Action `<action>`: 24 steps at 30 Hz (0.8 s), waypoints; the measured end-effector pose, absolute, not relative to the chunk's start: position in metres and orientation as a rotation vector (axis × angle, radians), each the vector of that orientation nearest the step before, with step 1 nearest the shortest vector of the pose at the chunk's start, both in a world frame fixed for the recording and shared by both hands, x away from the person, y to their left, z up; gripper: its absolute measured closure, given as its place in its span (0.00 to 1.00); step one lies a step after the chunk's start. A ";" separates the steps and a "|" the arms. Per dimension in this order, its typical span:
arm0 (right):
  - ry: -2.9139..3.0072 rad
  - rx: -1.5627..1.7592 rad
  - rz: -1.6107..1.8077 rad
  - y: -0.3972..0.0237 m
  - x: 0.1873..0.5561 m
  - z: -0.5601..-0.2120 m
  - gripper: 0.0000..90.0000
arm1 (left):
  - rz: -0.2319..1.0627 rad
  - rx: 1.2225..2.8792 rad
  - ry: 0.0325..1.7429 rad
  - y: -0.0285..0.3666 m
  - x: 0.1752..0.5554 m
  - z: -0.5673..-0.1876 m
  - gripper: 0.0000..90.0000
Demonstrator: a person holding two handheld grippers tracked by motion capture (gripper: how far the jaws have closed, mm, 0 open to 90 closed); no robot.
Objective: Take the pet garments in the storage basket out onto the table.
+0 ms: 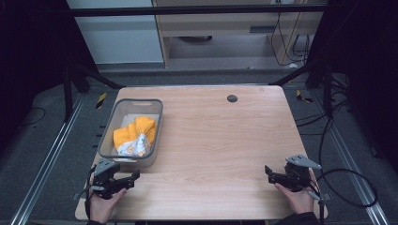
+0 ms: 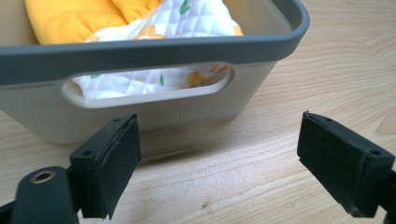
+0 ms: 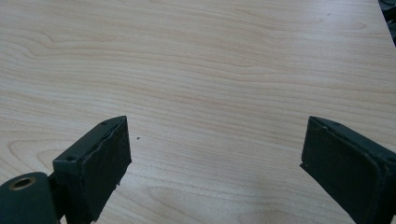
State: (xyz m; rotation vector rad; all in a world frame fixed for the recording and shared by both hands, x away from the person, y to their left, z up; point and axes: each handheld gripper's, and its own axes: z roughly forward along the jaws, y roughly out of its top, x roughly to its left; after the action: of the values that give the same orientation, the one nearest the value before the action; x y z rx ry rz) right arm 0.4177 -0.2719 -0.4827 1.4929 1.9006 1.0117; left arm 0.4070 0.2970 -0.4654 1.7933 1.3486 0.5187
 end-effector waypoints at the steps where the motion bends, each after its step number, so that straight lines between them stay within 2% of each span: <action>1: 1.897 1.494 1.015 -0.272 0.418 -0.483 0.09 | 0.520 1.784 1.351 0.297 0.407 -0.464 0.15; 24: 1.935 1.449 1.015 -0.267 0.418 -0.484 0.09 | 0.554 1.760 1.282 0.293 0.404 -0.434 0.16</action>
State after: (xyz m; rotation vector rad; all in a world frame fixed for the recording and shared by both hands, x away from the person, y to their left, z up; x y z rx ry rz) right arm 0.4176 -0.2665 -0.4843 1.4492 1.9345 1.0146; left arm 0.4042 0.2932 -0.4343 1.7596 1.2821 0.5541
